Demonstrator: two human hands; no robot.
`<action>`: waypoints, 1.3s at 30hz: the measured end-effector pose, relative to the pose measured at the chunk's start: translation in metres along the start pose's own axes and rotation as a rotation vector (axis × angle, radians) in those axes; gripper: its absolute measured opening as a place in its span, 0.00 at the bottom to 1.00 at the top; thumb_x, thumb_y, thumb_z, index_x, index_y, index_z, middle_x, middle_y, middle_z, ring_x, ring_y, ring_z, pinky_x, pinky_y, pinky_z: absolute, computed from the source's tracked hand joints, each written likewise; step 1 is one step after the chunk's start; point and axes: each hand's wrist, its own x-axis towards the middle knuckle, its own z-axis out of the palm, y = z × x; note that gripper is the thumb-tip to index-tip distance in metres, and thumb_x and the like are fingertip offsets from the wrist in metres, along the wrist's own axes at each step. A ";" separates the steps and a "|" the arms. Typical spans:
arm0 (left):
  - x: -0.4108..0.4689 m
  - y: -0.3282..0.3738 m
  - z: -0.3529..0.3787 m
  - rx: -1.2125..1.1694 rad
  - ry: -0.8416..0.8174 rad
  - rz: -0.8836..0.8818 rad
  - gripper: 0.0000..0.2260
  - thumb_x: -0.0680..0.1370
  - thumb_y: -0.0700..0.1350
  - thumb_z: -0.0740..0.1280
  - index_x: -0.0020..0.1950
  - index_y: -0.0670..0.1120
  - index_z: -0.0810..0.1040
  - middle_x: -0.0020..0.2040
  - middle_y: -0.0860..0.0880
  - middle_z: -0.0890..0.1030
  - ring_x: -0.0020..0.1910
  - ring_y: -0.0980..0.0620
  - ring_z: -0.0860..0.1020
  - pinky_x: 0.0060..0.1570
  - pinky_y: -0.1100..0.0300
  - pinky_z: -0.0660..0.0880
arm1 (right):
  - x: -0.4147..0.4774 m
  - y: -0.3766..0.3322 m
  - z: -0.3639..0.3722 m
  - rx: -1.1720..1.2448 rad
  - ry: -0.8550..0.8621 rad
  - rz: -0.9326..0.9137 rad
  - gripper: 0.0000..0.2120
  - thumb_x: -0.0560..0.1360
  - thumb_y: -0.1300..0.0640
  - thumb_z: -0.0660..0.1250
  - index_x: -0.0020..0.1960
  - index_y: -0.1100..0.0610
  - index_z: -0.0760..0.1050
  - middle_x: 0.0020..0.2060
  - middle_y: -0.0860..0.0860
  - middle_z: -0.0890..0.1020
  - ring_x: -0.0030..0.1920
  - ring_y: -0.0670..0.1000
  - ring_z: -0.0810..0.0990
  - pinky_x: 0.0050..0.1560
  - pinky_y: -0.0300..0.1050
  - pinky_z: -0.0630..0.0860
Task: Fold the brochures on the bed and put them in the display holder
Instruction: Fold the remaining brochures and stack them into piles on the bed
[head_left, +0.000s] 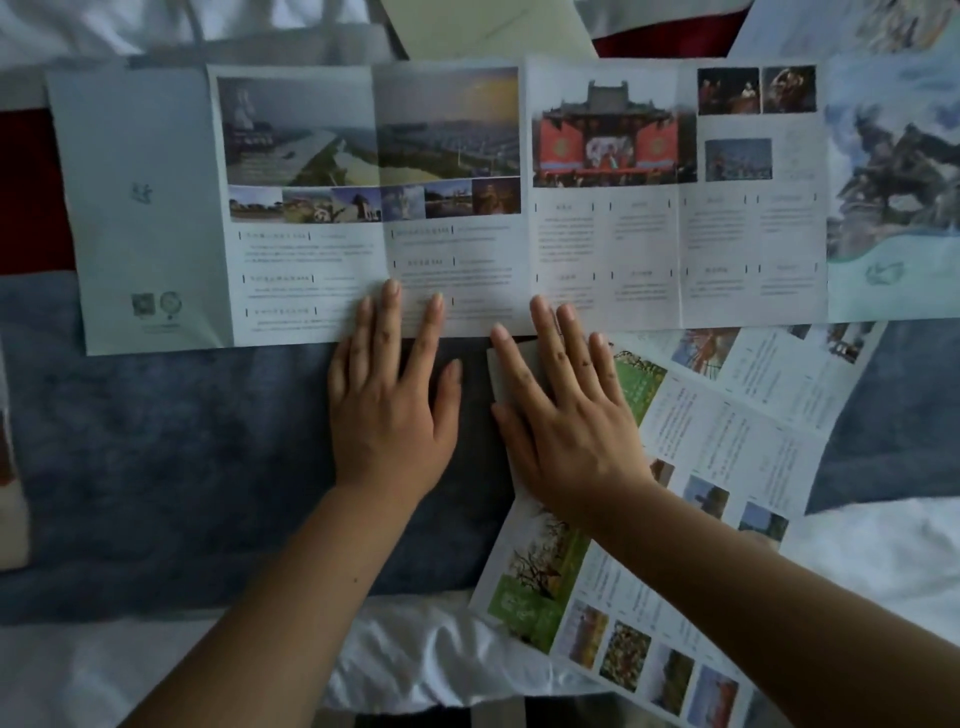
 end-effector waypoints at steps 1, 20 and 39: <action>-0.004 0.000 0.000 0.004 0.000 0.001 0.28 0.85 0.59 0.51 0.85 0.54 0.54 0.85 0.45 0.51 0.84 0.43 0.51 0.78 0.43 0.54 | -0.001 0.000 0.000 0.008 0.018 -0.001 0.31 0.86 0.44 0.52 0.84 0.51 0.47 0.83 0.58 0.43 0.83 0.58 0.39 0.81 0.58 0.42; 0.053 0.019 -0.017 0.069 0.084 0.194 0.30 0.83 0.38 0.63 0.82 0.56 0.62 0.84 0.46 0.56 0.83 0.36 0.53 0.78 0.36 0.55 | 0.001 0.002 -0.004 0.126 0.042 0.106 0.37 0.85 0.45 0.54 0.84 0.61 0.41 0.82 0.59 0.37 0.81 0.58 0.32 0.80 0.56 0.33; -0.095 0.000 -0.010 -0.131 -0.124 0.112 0.25 0.84 0.55 0.49 0.83 0.56 0.61 0.85 0.50 0.54 0.84 0.47 0.49 0.80 0.39 0.50 | -0.010 0.019 -0.002 0.010 -0.065 0.129 0.32 0.85 0.41 0.47 0.84 0.48 0.39 0.83 0.53 0.37 0.82 0.55 0.33 0.81 0.56 0.36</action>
